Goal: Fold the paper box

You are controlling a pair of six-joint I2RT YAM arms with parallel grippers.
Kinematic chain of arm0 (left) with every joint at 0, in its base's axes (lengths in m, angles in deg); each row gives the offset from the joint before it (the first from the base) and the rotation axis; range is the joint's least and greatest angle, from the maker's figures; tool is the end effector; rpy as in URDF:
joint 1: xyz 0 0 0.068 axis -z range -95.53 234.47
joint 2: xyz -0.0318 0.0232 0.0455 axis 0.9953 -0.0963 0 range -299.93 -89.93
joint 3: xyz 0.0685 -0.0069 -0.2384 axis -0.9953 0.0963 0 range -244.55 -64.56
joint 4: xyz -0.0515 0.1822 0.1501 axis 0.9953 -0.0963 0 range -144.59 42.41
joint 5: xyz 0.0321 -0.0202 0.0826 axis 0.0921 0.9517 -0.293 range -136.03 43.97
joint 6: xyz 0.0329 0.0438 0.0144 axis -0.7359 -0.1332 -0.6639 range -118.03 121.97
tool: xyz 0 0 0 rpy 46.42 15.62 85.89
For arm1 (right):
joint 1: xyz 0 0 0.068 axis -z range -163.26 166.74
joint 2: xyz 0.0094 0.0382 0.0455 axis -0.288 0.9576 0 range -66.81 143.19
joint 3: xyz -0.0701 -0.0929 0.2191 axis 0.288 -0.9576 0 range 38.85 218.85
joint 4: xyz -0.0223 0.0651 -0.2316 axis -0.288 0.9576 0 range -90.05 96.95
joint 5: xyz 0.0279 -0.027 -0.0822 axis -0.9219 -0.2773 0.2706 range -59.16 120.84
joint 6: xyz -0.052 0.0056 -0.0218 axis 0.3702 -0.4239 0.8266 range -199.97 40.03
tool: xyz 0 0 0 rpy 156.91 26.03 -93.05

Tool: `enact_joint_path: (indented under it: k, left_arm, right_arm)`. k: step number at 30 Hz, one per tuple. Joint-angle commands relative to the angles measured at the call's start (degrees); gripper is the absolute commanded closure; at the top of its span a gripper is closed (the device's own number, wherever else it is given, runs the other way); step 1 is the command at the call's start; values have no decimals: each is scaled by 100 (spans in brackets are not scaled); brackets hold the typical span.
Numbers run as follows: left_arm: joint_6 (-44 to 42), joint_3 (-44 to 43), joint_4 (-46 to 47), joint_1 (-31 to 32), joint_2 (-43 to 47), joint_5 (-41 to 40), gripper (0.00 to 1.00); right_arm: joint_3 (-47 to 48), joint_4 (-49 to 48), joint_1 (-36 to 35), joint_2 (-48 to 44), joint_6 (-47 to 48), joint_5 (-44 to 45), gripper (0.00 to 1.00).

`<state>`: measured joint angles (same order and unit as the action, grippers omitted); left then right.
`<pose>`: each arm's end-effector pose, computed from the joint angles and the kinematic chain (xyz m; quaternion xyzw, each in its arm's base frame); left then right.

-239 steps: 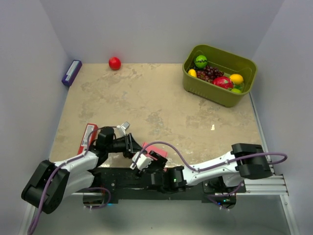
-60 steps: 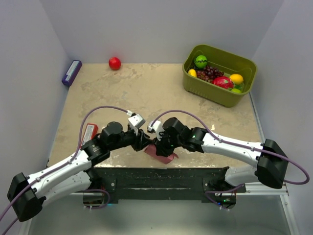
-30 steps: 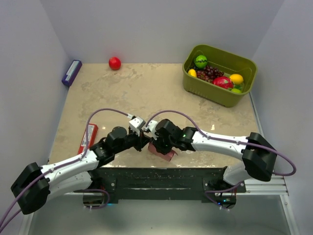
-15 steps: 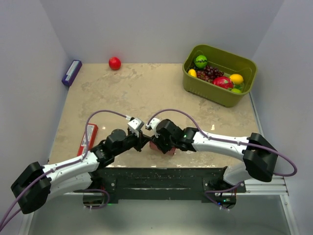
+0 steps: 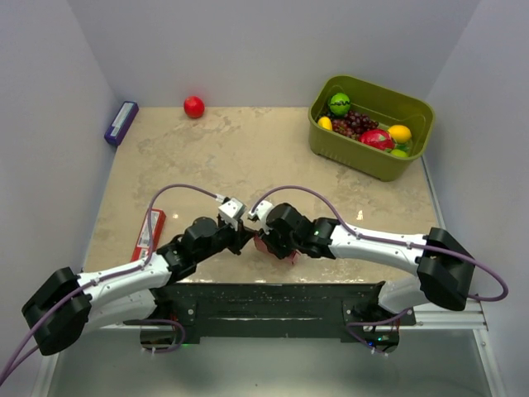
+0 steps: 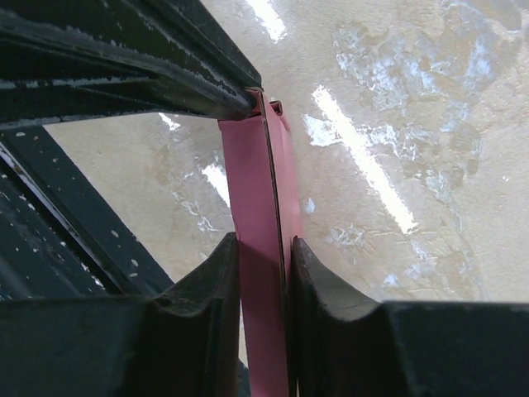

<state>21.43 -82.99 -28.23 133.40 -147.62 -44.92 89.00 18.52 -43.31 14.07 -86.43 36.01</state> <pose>0.1377 -0.1593 0.1812 0.2135 0.7903 -0.3293 0.4706 0.1425 0.2401 0.2001 -0.4082 0.8431 0.1551 0.3138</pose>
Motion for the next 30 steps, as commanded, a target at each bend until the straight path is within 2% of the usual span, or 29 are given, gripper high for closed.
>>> enact_joint_path:
  k: [1,10,20,30]
  left_arm:
    - [276,33,173,266,-102,-312,100]
    - [558,402,850,337,-251,-497,100]
    - [550,1210,2168,346,-242,-541,100]
    - [453,1307,2705,354,-770,-488,100]
  right_arm:
    - [-102,-222,117,-143,-75,494,85]
    - [-330,-354,125,-169,-136,301,90]
    - [-462,-494,125,-134,-128,-16,92]
    - [-427,-486,125,-55,-110,-156,93]
